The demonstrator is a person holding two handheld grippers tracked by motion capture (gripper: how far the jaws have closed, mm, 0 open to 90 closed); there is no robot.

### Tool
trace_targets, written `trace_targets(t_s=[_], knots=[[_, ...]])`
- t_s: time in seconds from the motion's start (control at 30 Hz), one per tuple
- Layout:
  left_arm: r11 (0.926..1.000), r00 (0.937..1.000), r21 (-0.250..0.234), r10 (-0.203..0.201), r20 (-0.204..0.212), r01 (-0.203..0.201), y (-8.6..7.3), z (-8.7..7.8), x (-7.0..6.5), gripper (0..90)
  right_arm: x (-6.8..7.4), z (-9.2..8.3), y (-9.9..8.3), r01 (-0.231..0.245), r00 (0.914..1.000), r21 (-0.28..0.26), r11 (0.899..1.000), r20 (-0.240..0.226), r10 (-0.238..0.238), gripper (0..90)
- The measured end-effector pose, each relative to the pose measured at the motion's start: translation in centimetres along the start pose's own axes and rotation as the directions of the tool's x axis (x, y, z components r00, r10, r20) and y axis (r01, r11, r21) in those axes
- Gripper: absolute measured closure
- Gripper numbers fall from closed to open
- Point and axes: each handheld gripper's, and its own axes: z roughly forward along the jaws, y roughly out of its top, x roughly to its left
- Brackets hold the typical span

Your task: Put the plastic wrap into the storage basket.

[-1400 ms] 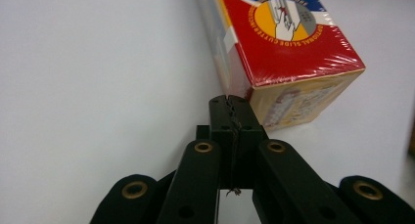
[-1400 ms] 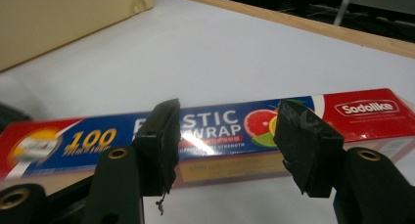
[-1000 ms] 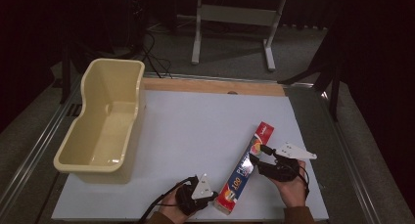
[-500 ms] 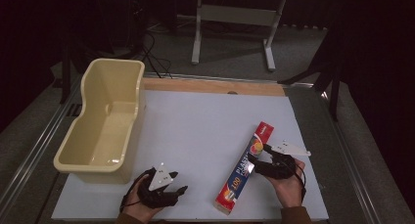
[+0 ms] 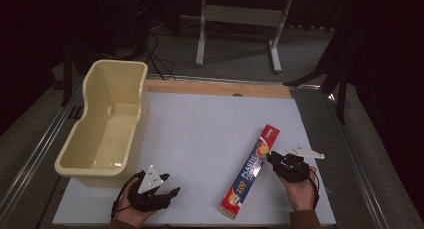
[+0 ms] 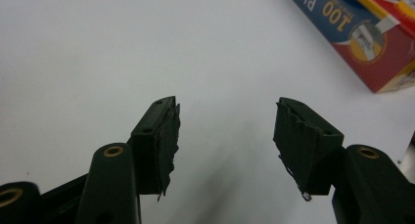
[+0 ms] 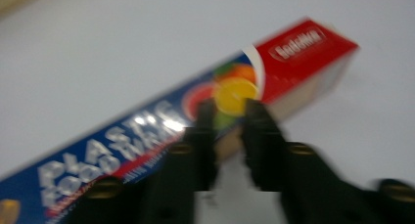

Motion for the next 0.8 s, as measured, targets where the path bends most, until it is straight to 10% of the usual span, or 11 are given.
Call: trace_targets(t_s=[0.4, 0.8], knots=[[0.9999, 1.0000, -0.012, -0.001, 0.000, 0.001, -0.1, -0.2, 0.0, 45.4, -1.3, 4.1, 0.1, -0.065, 0.9930, 0.166, 0.984, 0.108, 0.047, 89.8], [0.9985, 0.9991, -0.054, -0.008, -0.042, 0.006, -0.3, -0.6, 0.5, 47.2, 2.7, 9.3, 3.1, 0.064, 0.9965, 0.198, 0.978, -0.066, -0.052, 88.9]])
